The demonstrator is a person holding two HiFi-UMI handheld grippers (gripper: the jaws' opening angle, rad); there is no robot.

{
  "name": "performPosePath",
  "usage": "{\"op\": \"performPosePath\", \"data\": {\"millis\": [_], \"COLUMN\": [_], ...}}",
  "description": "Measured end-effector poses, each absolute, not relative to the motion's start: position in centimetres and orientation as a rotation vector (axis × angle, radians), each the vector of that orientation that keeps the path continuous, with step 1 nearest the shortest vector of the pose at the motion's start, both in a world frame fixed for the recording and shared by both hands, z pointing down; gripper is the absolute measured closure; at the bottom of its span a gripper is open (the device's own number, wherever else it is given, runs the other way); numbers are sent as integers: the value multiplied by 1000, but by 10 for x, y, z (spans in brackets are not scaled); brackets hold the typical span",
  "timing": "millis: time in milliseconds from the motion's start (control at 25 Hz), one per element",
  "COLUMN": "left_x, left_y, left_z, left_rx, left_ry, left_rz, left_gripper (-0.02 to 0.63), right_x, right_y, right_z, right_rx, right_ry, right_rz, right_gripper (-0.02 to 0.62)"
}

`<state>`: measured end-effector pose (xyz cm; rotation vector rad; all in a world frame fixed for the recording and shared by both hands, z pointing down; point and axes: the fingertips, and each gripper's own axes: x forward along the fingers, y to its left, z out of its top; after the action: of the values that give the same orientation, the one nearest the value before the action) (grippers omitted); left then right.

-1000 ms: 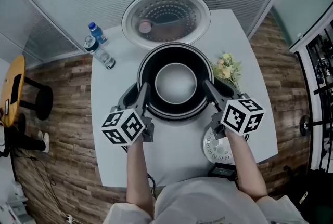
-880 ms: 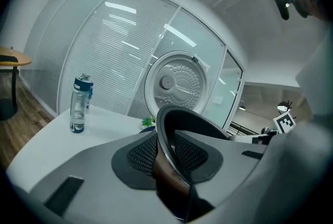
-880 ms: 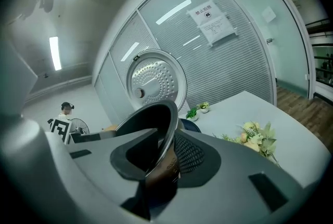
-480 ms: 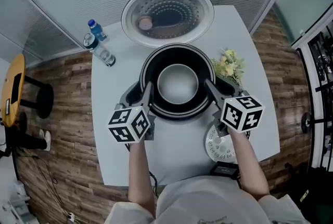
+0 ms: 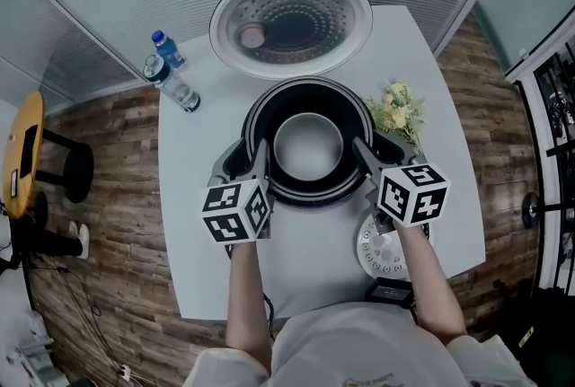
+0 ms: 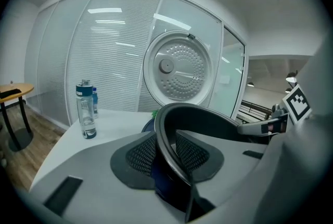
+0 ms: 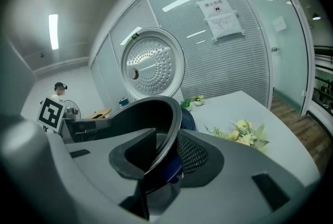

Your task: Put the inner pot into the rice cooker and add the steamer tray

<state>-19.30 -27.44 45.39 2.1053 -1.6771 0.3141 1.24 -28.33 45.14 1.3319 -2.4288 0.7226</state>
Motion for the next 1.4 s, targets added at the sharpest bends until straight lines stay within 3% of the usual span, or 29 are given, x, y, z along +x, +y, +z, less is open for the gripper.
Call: {"op": "performPosePath", "data": {"millis": [440, 760, 1080, 1400], "left_x": [-196, -195, -196, -203], "left_y": [-277, -278, -275, -254], "left_z": [466, 472, 468, 454], "left_rx": [2085, 2142, 2157, 2117], "left_ry": [-1708, -1838, -1841, -1831], "left_rz": [403, 698, 687, 473], "left_gripper": [475, 462, 415, 405], "right_x": [8, 8, 13, 34], "right_y": [-288, -290, -289, -268], "right_z": [455, 457, 449, 430], "right_rx": [1326, 1369, 1410, 1456], "right_ry": [-2405, -2334, -2333, -2348], "right_rz": [636, 429, 347, 318], "right_gripper": [460, 442, 436, 437]}}
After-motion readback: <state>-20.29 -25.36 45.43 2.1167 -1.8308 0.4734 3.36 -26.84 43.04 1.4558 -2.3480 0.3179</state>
